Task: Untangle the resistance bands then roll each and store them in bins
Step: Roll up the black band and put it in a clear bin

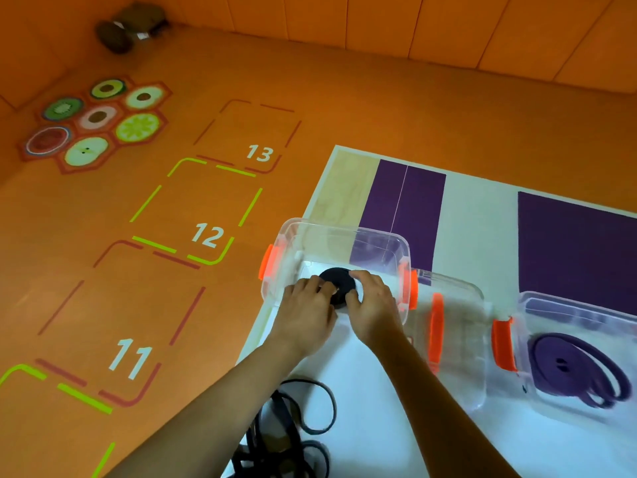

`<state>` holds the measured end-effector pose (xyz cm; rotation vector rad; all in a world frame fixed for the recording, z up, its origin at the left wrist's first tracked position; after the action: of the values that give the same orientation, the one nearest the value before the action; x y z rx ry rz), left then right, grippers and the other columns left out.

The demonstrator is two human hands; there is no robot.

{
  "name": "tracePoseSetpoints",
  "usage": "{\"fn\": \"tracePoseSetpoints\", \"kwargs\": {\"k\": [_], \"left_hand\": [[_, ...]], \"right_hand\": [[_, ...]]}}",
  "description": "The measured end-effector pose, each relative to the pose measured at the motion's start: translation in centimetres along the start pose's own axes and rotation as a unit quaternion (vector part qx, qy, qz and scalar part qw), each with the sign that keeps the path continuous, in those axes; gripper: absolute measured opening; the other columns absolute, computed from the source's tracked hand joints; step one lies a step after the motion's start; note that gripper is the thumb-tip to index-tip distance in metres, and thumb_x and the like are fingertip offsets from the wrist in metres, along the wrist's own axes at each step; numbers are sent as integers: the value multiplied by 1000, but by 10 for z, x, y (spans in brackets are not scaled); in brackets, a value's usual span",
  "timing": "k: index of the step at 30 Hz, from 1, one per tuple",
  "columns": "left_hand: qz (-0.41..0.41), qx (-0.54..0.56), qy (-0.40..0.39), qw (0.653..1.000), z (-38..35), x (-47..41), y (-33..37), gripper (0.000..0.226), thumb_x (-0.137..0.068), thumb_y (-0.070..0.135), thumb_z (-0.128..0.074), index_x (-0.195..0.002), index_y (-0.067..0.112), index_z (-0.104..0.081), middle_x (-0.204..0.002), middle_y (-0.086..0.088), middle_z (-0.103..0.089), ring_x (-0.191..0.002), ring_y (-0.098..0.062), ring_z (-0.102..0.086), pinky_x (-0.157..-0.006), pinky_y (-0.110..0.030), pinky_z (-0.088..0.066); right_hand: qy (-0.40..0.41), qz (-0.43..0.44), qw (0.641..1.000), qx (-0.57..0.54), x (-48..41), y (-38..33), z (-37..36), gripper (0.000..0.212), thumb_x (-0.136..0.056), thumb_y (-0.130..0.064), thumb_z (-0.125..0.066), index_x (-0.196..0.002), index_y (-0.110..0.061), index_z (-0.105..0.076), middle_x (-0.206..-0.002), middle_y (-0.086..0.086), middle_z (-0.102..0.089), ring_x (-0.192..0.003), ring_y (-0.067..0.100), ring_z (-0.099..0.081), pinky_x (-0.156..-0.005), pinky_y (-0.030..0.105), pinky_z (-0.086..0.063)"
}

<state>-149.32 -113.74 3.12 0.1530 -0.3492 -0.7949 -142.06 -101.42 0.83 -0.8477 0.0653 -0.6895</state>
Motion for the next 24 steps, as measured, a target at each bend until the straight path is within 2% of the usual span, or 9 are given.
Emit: {"fn": "tracePoseSetpoints", "kwargs": {"k": [2, 5, 11, 13, 15, 17, 20, 22, 24], "left_hand": [[-21, -5, 40, 999, 6, 20, -5, 39, -96, 24, -51, -134, 20, -56, -132, -4, -56, -124, -29, -50, -101, -39, -35], [-52, -9, 106, 993, 7, 55, -9, 33, -90, 23, -57, -120, 16, -66, -119, -7, -63, -112, -32, -59, -93, -44, -44], [-77, 11, 143, 987, -16, 138, -20, 36, -89, 29, -43, -113, 17, -66, -112, -5, -63, -103, -30, -58, -88, -43, -46], [-85, 5, 128, 988, -36, 170, -28, 35, -89, 31, -41, -110, 18, -66, -110, -4, -64, -99, -29, -60, -85, -42, -48], [-85, -14, 111, 990, -59, 195, -38, 24, -89, 27, -56, -108, 18, -67, -107, -3, -64, -95, -28, -63, -84, -41, -50], [-73, -20, 70, 995, -81, 215, -46, 26, -85, 24, -67, -110, 18, -68, -109, -4, -65, -97, -28, -65, -85, -42, -52], [-56, -18, 15, 998, -109, 245, -56, 38, -87, 31, -53, -121, 17, -65, -116, -5, -63, -104, -31, -64, -89, -44, -52], [-39, -27, -48, 998, -126, 265, -63, 48, -92, 34, -49, -138, 19, -54, -138, -6, -54, -125, -34, -54, -101, -47, -47], [-29, -42, -113, 992, -141, 280, -70, 58, -95, 35, -53, -150, 25, -37, -158, -4, -30, -145, -34, -31, -112, -47, -39]], "right_hand": [[50, 58, 997, 17, 18, -8, 4, 41, -91, -16, -55, -131, -10, -63, -130, 10, -65, -119, 35, -59, -104, 46, -46], [91, 132, 986, 53, 50, -15, 5, 45, -85, -16, -56, -128, -7, -65, -130, 12, -66, -120, 34, -62, -101, 49, -50], [99, 126, 979, 127, 129, -11, -10, 46, -83, -15, -59, -128, -10, -66, -131, 13, -65, -121, 35, -61, -102, 48, -49], [85, 97, 981, 143, 161, -2, -25, 45, -83, -13, -63, -129, -13, -65, -133, 11, -64, -121, 34, -60, -102, 45, -45], [47, 61, 986, 149, 189, 8, -40, 45, -87, -13, -64, -131, -16, -63, -136, 8, -61, -124, 32, -57, -105, 44, -40], [-2, 28, 987, 157, 212, 18, -54, 45, -91, -16, -62, -135, -18, -59, -138, 5, -59, -126, 29, -54, -107, 41, -35], [-85, -26, 977, 193, 237, 31, -71, 44, -97, -25, -56, -140, -21, -52, -136, 5, -56, -126, 28, -52, -106, 39, -35], [-136, -67, 967, 203, 253, 39, -83, 43, -99, -31, -54, -140, -19, -49, -134, 7, -56, -124, 29, -54, -103, 41, -37], [-165, -88, 965, 182, 266, 48, -95, 48, -99, -37, -56, -141, -16, -45, -134, 8, -56, -124, 30, -55, -103, 42, -40]]}}
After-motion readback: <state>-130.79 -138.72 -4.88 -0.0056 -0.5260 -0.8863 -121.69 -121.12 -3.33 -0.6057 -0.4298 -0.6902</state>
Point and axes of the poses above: each hand's wrist, its own x-axis away from the middle knuckle, its own z-axis out of the back of the hand, y = z × x, the point moved 1 cm from there along -x, towards the middle knuckle
